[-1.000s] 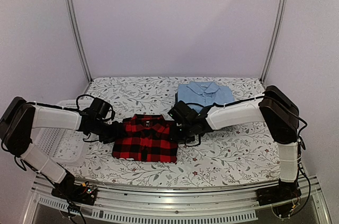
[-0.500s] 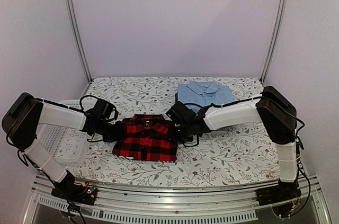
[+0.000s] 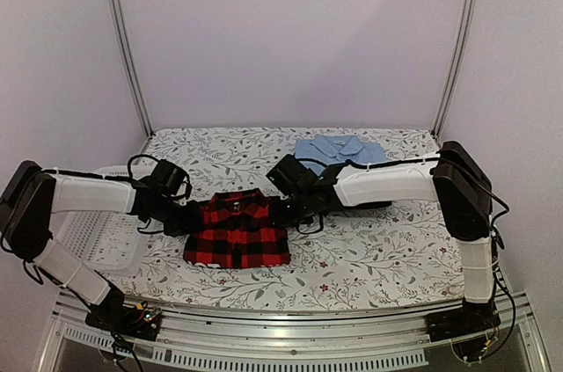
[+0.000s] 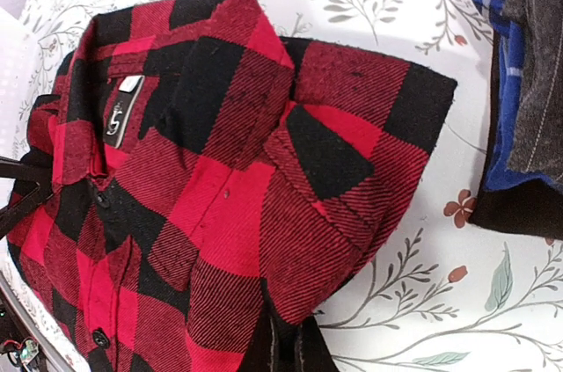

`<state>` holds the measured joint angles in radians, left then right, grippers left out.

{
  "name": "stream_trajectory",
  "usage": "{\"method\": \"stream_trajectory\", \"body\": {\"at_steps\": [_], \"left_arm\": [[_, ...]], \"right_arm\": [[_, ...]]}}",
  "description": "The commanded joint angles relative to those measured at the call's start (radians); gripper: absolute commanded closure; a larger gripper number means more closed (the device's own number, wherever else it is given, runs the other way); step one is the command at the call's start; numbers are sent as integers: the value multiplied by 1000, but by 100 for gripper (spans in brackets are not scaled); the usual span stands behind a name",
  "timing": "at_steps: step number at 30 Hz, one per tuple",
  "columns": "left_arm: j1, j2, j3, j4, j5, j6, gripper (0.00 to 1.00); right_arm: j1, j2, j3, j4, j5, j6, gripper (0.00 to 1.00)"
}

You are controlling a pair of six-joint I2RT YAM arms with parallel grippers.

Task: Fold and stack the long sleeve shirts
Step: Pick up the square-folded shirt from the center of the board, then place the square-folded shirt on the square-folded shirt.

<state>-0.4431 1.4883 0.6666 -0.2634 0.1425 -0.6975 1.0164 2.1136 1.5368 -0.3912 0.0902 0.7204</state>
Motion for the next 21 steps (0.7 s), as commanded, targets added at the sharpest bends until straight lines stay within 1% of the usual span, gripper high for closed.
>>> {"method": "stream_trajectory", "body": {"at_steps": [1,6,11,17,21], "left_arm": [[-20,-85,56,-115,-13,27,100],[-29,-174,110,-179,-42,29,100],[-46,-222,184,-232,-55,33,100],[-88,-227,298,-265,-69,31,100],[-125,-181,388,-259,-99,23,100]], "right_arm": [[20,-23,67,-22,-18,-42,100],[25,-34,122,-56,-20,-60,100],[28,-67,161,-79,-3,-82,100],[17,-109,201,-125,36,-135,100],[-25,-159,192,-149,54,-176,100]]}}
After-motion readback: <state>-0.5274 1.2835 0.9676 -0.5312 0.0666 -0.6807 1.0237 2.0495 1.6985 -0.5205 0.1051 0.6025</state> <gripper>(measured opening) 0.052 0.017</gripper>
